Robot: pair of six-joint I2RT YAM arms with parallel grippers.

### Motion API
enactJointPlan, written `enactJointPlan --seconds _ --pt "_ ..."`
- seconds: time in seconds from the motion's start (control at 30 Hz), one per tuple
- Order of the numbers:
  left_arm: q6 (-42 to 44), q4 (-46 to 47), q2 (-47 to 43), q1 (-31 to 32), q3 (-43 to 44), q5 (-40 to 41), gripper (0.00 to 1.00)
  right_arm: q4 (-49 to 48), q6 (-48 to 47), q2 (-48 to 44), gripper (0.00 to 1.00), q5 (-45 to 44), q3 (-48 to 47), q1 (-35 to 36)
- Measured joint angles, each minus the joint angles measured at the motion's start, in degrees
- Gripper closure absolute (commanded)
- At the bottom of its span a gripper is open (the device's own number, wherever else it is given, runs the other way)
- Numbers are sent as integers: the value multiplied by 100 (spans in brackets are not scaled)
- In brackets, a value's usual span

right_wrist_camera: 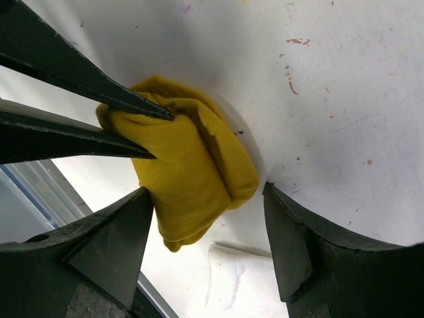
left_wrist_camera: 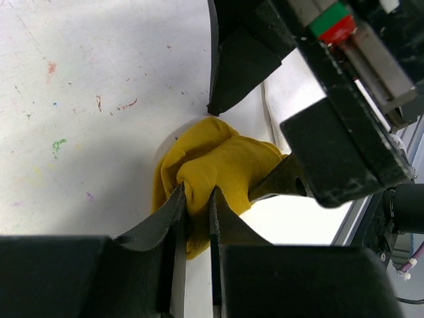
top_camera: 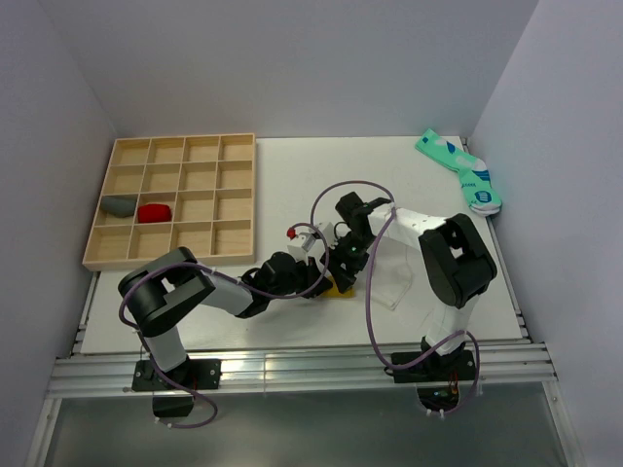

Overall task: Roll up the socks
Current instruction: Roll the sock at the center of the board, then pick up the sock at the center of the board.

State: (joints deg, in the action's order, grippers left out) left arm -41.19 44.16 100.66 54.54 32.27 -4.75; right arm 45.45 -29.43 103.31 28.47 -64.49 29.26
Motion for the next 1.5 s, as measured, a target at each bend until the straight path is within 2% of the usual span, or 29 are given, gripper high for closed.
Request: enactJointPlan --seconds 0.1,0.2,0.23,0.4,0.43,0.5,0.53,0.6,0.63,0.83,0.97,1.1,1.2,1.37,1.5 --pt "0 -26 17 0 42 0 100 7 -26 0 29 26 0 -13" --pt "-4 -70 22 0 76 7 100 44 -50 24 37 90 -2 -31" --pt "-9 -92 22 0 87 7 100 57 -48 37 46 111 -2 -31" --pt "-74 -203 35 2 162 72 100 201 -111 107 66 293 -31 -33" --pt "-118 -208 35 2 162 105 100 225 -122 109 76 308 -46 -33" --pt "-199 -212 37 2 162 153 100 264 -157 111 83 313 -76 -42" --pt "-247 -212 39 4 162 168 100 278 -160 116 92 313 -87 -42" --pt "-319 -212 44 4 162 184 98 286 -168 120 98 332 -90 -44" --pt "-350 -212 44 4 162 195 93 286 -160 129 100 339 -90 -44" --pt "-557 -501 -181 42 116 474 62 234 -127 140 100 411 -72 -59" --pt "-769 -1104 -955 50 -219 929 52 164 -15 140 100 420 -63 -57" --pt "-1104 -1580 -1742 39 -485 1355 48 131 109 140 100 417 -57 -66" --pt "-1486 -1606 -1980 42 -612 1517 49 101 223 140 100 422 -57 -79" --pt "-2199 -1329 -1770 188 -828 1716 48 -46 509 190 100 533 -59 -144" --pt "-2726 -597 -1373 387 -1071 1893 45 -105 756 297 100 693 -122 -232"
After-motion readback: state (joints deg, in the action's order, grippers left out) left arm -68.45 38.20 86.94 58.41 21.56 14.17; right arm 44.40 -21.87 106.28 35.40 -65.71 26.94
